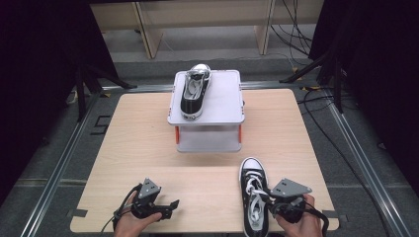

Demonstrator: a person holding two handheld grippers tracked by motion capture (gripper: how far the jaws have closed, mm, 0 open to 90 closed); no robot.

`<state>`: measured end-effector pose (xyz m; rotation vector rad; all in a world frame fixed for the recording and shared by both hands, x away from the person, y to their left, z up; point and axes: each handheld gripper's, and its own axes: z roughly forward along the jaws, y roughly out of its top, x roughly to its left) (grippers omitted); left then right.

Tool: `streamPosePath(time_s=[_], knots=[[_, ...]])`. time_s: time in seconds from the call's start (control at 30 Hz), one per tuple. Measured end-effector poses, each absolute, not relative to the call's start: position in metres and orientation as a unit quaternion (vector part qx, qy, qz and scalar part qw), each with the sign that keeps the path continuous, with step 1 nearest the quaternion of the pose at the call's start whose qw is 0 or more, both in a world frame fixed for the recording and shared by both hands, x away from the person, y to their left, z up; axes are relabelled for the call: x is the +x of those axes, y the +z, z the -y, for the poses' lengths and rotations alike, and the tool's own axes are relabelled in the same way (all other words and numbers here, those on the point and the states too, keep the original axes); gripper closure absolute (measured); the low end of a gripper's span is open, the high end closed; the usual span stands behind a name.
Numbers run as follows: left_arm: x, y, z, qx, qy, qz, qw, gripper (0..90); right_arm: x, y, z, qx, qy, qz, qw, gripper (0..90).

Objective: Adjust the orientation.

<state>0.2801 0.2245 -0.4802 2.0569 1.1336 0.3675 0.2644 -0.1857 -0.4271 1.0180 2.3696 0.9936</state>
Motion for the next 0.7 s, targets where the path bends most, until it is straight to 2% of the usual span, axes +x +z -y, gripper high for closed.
streamPosePath(time_s=[0.2,0.37,0.53,0.7], knots=[[0.28,-0.48,-0.224,0.806,0.142,-0.44,0.37,16.7,0.262,-0.434,0.186,0.397,0.363,-0.828,0.16,54.0],[0.279,-0.479,-0.224,0.805,0.14,-0.441,0.37,16.7,0.266,-0.446,0.172,0.392,0.346,-0.839,0.151,51.3],[0.28,-0.48,-0.224,0.805,0.14,-0.441,0.371,16.7,0.27,-0.443,0.172,0.382,0.329,-0.846,0.176,66.7],[0.279,-0.479,-0.223,0.805,0.14,-0.441,0.371,16.7,0.276,-0.439,0.18,0.374,0.319,-0.853,0.175,78.5]])
